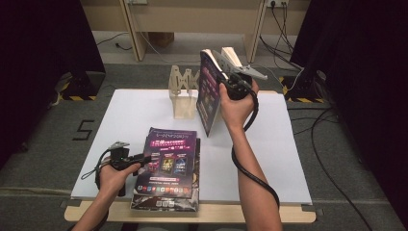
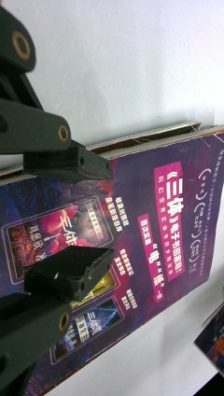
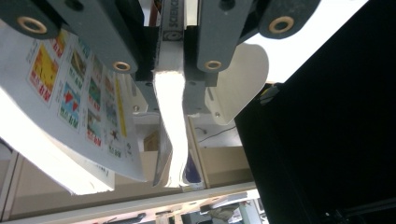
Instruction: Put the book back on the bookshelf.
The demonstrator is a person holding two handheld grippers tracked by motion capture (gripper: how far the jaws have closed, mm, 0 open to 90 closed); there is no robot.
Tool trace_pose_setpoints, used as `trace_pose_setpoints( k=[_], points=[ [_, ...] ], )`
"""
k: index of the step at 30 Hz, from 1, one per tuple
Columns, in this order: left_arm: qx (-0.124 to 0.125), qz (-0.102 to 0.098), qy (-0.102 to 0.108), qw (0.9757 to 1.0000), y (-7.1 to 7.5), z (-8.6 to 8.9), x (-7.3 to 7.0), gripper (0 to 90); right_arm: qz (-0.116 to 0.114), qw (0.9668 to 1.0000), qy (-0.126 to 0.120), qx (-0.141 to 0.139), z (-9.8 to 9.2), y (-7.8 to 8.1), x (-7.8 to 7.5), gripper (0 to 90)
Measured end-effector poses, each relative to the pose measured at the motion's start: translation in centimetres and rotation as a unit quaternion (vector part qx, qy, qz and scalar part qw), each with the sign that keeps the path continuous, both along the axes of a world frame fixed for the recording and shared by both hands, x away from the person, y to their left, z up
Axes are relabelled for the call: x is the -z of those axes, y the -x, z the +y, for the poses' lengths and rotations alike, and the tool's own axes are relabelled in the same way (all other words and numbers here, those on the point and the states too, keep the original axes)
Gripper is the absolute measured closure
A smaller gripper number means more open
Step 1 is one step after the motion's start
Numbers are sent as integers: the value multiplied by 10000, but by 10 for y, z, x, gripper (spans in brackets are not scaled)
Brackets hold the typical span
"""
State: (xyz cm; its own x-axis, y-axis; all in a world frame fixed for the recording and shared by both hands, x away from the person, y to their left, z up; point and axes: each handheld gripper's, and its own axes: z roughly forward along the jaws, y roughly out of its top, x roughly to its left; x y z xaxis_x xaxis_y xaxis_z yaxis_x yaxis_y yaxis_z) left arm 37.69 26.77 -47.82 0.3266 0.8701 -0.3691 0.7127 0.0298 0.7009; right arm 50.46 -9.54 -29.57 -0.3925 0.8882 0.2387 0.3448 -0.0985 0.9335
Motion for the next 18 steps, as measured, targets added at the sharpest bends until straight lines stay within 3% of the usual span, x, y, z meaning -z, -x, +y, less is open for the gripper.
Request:
trace_pose_setpoints(
  k=[9,18],
  points=[
    [-8,1,-6,10000,0,1,0,545,57,9999,-6,156,3,-17,4,830],
    [-26,-3,3,10000,0,1,1,545,21,9995,117,279,5,-18,15,828]
  ],
)
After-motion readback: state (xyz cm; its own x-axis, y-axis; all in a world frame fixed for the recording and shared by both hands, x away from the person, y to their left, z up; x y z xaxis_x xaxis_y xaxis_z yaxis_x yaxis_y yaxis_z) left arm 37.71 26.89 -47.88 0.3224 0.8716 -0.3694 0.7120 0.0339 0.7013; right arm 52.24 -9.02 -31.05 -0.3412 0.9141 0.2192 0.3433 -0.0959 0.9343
